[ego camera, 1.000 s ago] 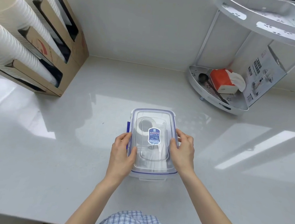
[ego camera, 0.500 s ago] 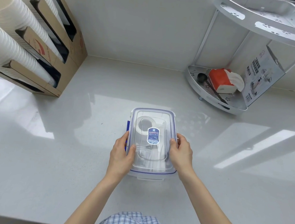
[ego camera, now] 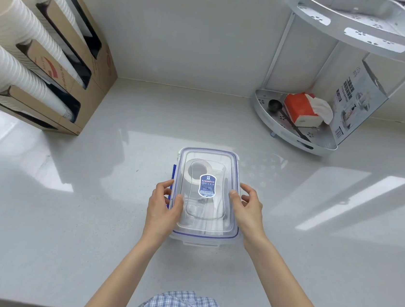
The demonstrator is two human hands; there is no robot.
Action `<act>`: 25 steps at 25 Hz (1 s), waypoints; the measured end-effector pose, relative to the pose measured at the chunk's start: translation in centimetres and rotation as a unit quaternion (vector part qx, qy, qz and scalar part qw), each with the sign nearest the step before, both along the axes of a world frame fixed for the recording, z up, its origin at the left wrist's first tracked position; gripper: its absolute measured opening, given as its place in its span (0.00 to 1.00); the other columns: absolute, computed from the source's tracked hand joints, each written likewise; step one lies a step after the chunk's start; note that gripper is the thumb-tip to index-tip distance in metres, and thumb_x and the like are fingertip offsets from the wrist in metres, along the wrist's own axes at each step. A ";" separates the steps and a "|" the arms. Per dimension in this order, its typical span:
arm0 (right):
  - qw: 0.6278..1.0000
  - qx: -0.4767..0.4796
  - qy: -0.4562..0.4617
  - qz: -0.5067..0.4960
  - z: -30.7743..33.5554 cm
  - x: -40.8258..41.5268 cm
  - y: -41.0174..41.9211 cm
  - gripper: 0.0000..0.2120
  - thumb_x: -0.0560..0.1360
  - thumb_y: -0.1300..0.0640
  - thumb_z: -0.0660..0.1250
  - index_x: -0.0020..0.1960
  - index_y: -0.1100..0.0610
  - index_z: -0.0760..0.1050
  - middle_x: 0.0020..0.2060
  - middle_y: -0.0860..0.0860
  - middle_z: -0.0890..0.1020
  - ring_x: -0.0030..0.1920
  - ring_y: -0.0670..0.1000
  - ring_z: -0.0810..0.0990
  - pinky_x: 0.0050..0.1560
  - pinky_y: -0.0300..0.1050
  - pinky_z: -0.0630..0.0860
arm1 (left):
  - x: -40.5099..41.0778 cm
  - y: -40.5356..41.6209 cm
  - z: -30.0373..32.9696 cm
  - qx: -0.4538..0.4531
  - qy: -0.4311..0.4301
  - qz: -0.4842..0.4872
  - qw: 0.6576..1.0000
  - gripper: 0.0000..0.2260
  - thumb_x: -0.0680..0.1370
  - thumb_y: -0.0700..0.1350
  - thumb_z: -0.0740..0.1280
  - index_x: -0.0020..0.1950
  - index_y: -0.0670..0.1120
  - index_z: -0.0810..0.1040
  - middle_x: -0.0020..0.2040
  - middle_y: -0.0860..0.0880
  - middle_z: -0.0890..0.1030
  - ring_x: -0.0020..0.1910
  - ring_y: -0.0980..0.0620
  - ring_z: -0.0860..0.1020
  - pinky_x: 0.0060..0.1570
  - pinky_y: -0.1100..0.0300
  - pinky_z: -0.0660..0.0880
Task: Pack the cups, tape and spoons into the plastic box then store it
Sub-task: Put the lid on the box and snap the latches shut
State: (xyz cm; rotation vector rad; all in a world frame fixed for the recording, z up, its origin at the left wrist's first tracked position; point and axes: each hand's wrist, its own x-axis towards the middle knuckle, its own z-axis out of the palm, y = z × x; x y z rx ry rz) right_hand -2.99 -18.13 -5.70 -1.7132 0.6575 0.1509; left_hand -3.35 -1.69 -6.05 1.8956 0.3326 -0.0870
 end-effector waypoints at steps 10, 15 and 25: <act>0.997 -0.071 0.008 0.016 -0.1 -0.1 -0.4 0.20 0.74 0.48 0.63 0.59 0.61 0.72 0.55 0.57 0.72 0.47 0.54 0.75 0.48 0.43 0.70 | -0.3 0.2 -0.5 0.000 -0.027 -0.026 0.999 0.17 0.76 0.42 0.60 0.64 0.48 0.65 0.55 0.52 0.68 0.47 0.55 0.68 0.50 0.59 0.66; 0.990 -0.129 -0.039 0.034 0.2 -0.4 0.6 0.18 0.77 0.53 0.58 0.63 0.60 0.69 0.57 0.59 0.72 0.51 0.55 0.72 0.53 0.42 0.68 | -0.2 0.3 -0.5 0.003 -0.028 -0.040 0.999 0.18 0.76 0.42 0.60 0.65 0.47 0.64 0.57 0.52 0.68 0.50 0.53 0.68 0.52 0.59 0.67; 0.988 -0.146 -0.039 0.042 0.1 -0.3 0.9 0.20 0.79 0.53 0.55 0.67 0.63 0.66 0.59 0.62 0.77 0.61 0.63 0.72 0.62 0.55 0.71 | -0.4 0.2 -0.3 0.010 -0.014 -0.018 1.000 0.18 0.76 0.45 0.61 0.65 0.49 0.65 0.59 0.50 0.71 0.50 0.51 0.71 0.53 0.57 0.69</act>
